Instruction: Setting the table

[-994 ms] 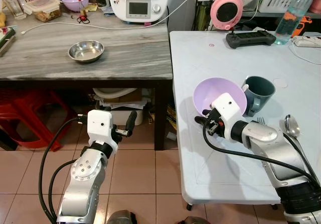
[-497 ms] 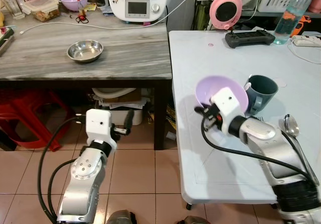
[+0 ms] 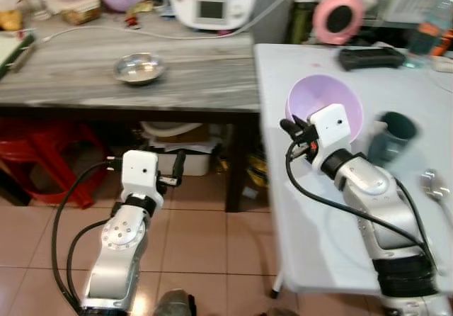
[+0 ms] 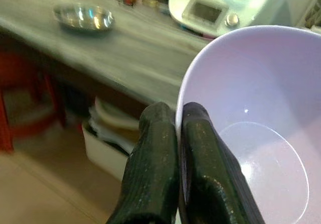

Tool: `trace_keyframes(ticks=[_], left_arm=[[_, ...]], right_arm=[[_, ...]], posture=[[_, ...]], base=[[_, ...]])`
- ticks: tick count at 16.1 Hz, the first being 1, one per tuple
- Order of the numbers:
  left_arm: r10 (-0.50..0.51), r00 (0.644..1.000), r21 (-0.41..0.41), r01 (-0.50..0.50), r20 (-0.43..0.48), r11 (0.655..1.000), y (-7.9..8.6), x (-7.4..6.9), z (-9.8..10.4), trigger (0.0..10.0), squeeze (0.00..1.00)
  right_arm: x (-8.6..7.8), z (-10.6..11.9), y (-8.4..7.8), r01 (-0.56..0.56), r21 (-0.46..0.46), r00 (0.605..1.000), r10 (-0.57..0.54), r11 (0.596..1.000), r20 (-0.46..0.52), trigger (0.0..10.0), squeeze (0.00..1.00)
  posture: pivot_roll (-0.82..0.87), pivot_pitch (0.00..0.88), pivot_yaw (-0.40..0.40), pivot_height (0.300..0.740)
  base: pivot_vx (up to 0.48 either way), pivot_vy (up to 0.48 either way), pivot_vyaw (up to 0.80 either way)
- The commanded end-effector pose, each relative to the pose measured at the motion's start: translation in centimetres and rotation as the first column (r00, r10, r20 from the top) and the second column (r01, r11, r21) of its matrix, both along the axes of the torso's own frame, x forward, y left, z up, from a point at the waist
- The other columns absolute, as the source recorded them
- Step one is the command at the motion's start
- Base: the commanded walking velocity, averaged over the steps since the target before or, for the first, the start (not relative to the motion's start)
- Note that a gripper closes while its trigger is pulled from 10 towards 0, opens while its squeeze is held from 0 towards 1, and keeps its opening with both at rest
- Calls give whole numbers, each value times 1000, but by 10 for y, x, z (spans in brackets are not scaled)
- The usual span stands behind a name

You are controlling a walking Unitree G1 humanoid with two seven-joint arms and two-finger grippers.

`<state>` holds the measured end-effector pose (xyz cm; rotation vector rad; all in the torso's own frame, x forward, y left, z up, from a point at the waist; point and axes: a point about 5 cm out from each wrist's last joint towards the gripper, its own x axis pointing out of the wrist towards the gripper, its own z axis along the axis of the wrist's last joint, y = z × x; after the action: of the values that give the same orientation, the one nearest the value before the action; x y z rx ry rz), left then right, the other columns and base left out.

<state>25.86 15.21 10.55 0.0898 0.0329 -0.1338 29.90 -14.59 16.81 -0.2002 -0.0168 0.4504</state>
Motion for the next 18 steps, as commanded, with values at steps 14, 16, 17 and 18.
trace_keyframes(ticks=[14, 16, 17, 18], left_arm=[[-24, 996, 36, 21, 80, 999, -7, 6, 11, 10000, 0], [-30, 996, 34, 27, 87, 999, -9, 6, 12, 10000, 0], [-31, 996, 27, 28, 83, 999, -10, 6, 11, 10000, 0], [-30, 996, 24, 28, 81, 999, -10, 6, 10, 10000, 0]], right_arm=[[-11, -1, 0, 124, 108, 989, -131, 986, 61, 0, 0], [-10, 1, 3, 116, 109, 989, -125, 987, 74, 0, 0], [-11, 0, 4, 113, 109, 990, -121, 988, 76, 0, 0], [-12, 0, 5, 109, 109, 990, -118, 988, 77, 0, 0]], posture=[[-37, 32, 11, 740], [-37, 32, 11, 740], [-38, 31, 9, 740], [-40, 31, 8, 740]], base=[[181, 357, 0], [476, 0, 0], [480, 0, 0], [480, 0, 0]])
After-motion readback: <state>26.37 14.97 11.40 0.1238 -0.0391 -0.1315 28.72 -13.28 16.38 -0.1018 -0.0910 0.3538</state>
